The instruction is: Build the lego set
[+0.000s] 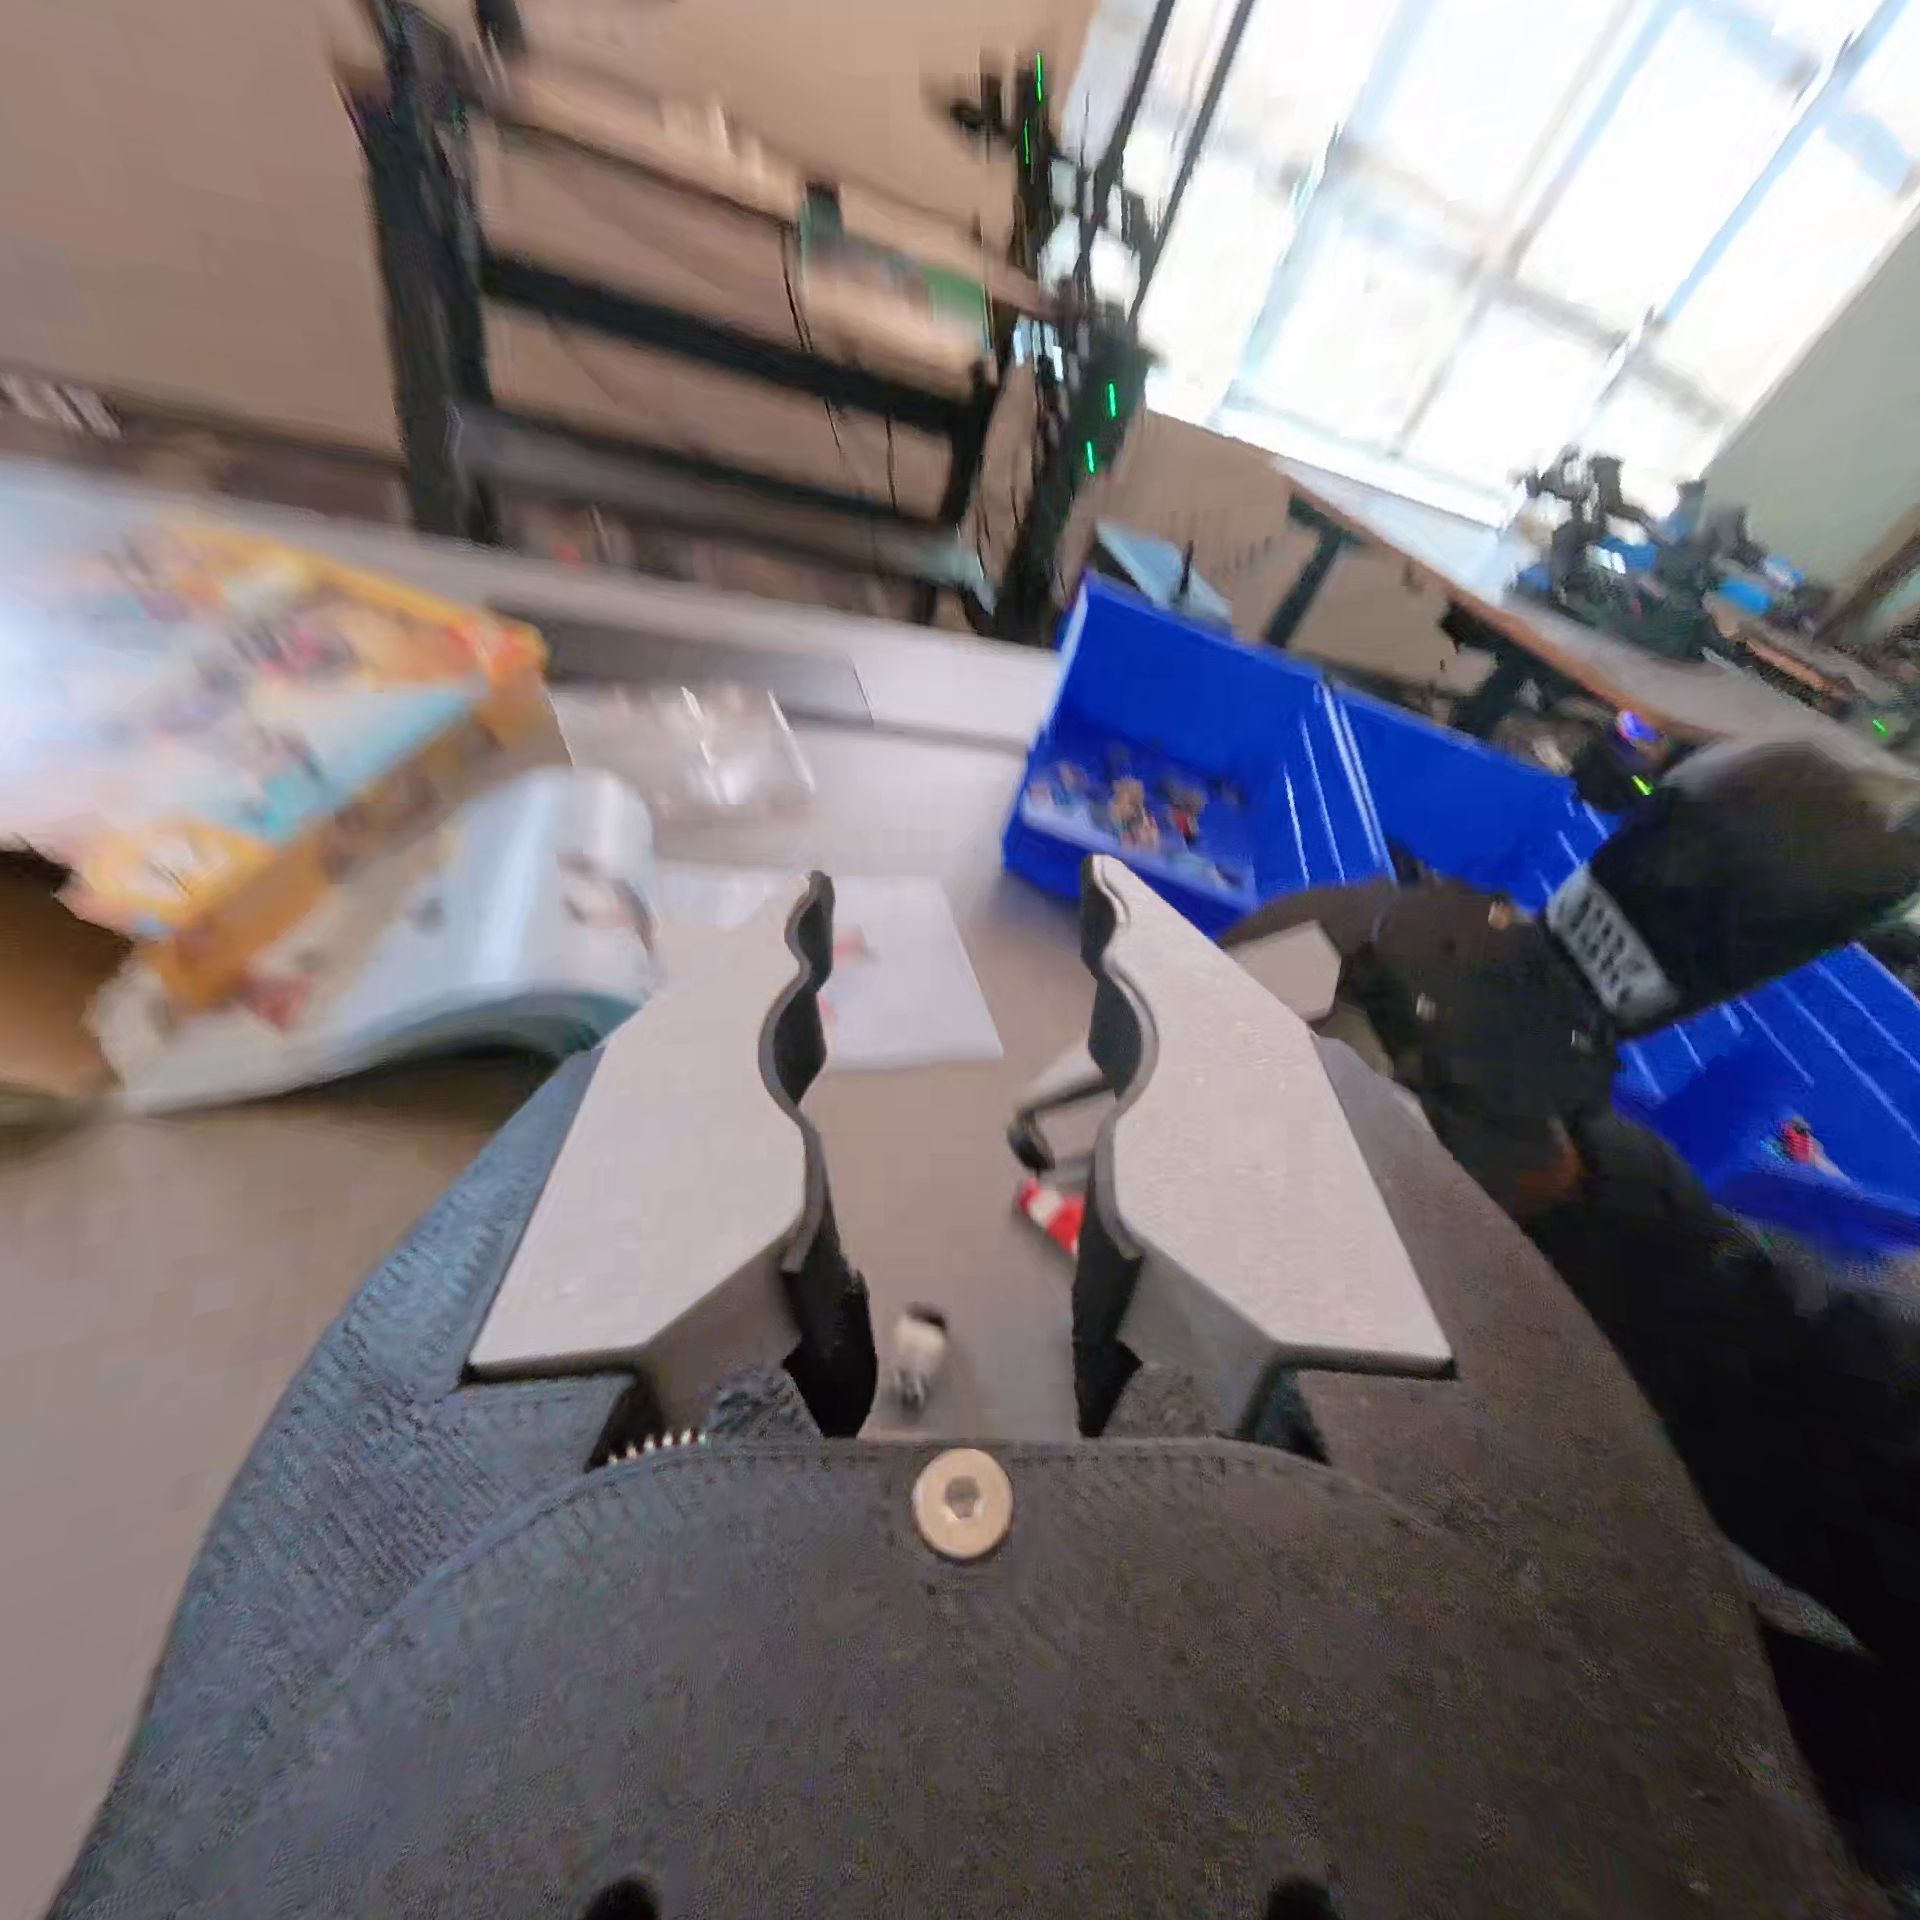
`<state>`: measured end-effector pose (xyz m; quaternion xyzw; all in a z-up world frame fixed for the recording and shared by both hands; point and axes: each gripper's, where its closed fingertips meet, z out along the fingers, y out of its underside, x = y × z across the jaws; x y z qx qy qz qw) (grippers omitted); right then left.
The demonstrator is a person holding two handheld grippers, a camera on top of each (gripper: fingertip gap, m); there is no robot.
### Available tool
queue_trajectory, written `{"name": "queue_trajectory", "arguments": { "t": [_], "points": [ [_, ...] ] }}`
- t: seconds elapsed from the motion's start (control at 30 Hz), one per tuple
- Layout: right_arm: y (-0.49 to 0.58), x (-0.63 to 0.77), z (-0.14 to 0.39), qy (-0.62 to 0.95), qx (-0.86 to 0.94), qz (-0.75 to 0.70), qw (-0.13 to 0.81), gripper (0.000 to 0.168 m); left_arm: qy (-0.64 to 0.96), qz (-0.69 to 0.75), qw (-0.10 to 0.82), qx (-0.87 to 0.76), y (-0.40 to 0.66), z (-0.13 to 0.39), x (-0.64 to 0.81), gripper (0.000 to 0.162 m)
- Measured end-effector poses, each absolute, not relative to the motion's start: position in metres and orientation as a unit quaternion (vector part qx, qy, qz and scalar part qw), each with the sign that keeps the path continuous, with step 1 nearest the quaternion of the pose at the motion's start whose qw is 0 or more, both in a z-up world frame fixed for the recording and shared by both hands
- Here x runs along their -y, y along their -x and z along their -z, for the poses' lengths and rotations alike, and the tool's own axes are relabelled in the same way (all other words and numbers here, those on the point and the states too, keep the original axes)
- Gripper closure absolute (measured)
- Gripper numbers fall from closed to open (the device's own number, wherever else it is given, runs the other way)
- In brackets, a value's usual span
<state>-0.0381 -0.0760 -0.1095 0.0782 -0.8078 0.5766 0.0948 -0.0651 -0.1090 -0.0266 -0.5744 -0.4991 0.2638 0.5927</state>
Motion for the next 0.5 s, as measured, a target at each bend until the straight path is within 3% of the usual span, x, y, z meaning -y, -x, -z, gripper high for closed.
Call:
{"name": "queue_trajectory", "arguments": {
  "t": [0.13,0.5],
  "points": [
    [0.038,0.071,0.118,-0.072,0.814,-0.568,0.100,0.154,0.612,-0.185,0.556,0.531,0.061,0.081,0.089,0.115],
    [0.033,0.073,0.136,-0.080,0.829,-0.543,0.112,0.154,0.673,-0.154,0.489,0.532,0.045,0.119,0.082,0.127]
  ]
}}
